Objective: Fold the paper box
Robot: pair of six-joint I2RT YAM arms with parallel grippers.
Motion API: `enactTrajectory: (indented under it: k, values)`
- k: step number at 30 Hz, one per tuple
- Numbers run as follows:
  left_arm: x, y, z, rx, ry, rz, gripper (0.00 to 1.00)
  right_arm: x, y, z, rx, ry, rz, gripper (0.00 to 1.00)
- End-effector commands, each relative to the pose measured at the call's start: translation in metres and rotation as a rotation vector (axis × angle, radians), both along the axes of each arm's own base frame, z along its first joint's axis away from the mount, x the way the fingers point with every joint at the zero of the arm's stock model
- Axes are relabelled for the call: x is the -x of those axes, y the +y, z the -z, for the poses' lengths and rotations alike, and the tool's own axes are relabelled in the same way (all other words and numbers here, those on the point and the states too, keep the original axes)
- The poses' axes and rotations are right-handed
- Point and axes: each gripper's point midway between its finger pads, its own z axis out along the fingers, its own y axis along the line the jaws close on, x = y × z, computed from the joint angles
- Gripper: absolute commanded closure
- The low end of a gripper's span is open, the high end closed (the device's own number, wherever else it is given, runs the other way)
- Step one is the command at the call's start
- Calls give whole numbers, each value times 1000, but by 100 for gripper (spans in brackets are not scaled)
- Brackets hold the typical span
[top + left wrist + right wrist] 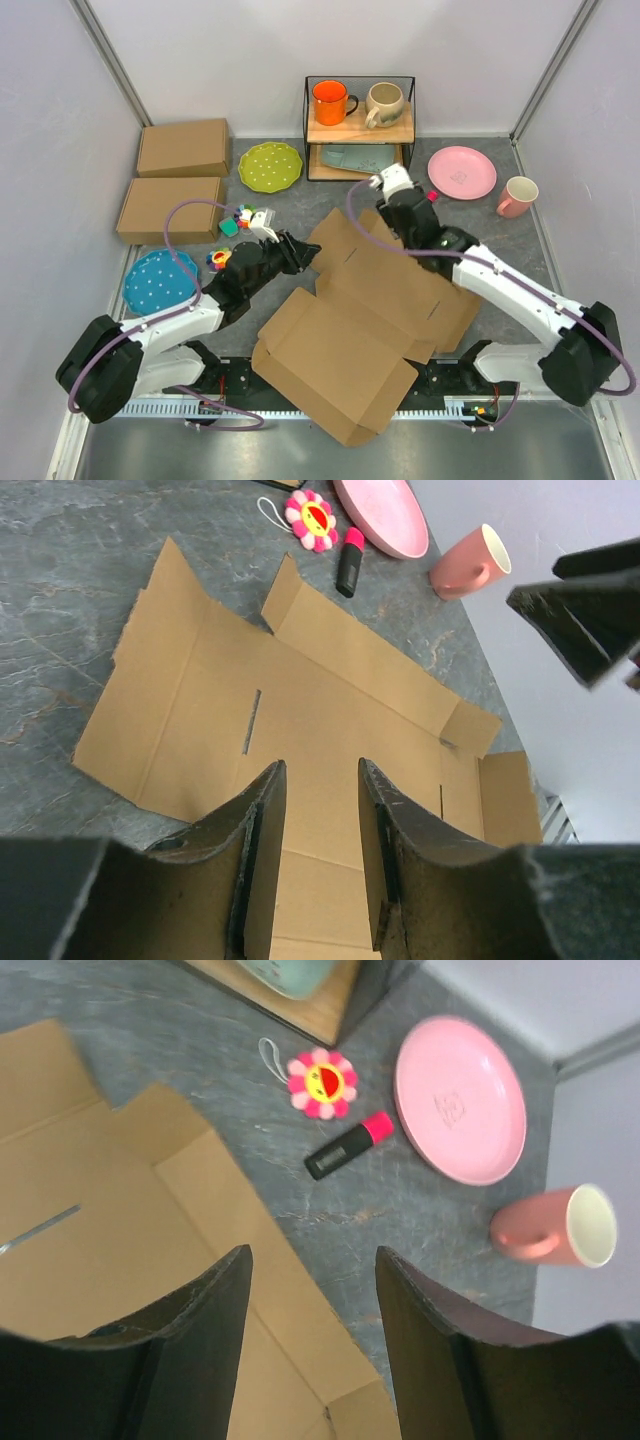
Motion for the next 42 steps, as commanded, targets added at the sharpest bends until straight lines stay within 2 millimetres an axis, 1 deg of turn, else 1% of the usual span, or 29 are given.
enactTrajectory:
  k: [1, 2, 3, 4, 5, 6, 9, 10, 12, 13, 14, 15, 16, 19, 21, 22, 23, 28, 30, 34, 37, 40, 42]
  values:
    - [0, 13, 5, -36, -6, -50, 58, -32, 3, 15, -316, 132, 36, 39]
    - [1, 14, 5, -33, -4, -49, 58, -41, 3, 27, -335, 172, 56, 37]
    - [3, 14, 6, -33, 0, -47, 58, -44, 9, 34, -385, 222, 19, 37]
    - [5, 14, 10, -37, 12, -43, 58, -53, -1, 40, -410, 240, 45, 36]
    - [6, 15, 12, -34, 20, -43, 58, -60, 0, 47, -428, 254, 40, 35]
    - [8, 15, 14, -32, 28, -41, 58, -62, 4, 50, -450, 268, 14, 34]
    - [14, 16, 26, -26, 68, -30, 58, -76, 2, 58, -463, 283, 3, 32]
    - [17, 15, 28, -21, 77, -21, 58, -81, -2, 71, -475, 322, 4, 31]
    - [19, 13, 30, -6, 85, -14, 58, -85, -7, 81, -492, 350, 6, 31]
    - [20, 15, 34, -8, 93, -17, 58, -87, -13, 90, -496, 374, 3, 31]
    - [23, 11, 34, 3, 98, 7, 58, -87, -16, 97, -495, 385, 2, 31]
    - [26, 13, 39, -2, 105, 10, 58, -87, -18, 101, -496, 390, 3, 31]
    - [27, 13, 40, -2, 106, 12, 58, -89, -25, 104, -500, 388, 9, 32]
    - [28, 17, 44, -5, 104, 0, 58, -87, -28, 119, -500, 417, -11, 34]
    - [28, 18, 43, -3, 94, -4, 59, -84, -26, 127, -512, 441, -24, 34]
    - [29, 19, 43, -3, 93, -2, 59, -84, -28, 134, -498, 451, -37, 34]
    - [29, 19, 41, -2, 85, -1, 59, -85, -28, 136, -502, 457, -43, 35]
    - [29, 20, 42, -9, 75, 0, 59, -79, -18, 155, -539, 537, -86, 35]
    - [29, 20, 44, -11, 79, 0, 59, -77, -18, 160, -543, 549, -84, 35]
    - [30, 19, 46, -14, 83, 3, 59, -71, -28, 171, -533, 563, -51, 36]
    - [30, 20, 48, -16, 85, 3, 59, -66, -33, 176, -526, 567, -33, 37]
    - [30, 20, 50, -18, 89, 4, 59, -59, -35, 182, -527, 588, -22, 41]
    - [30, 20, 51, -17, 91, 5, 59, -56, -35, 185, -528, 598, -21, 45]
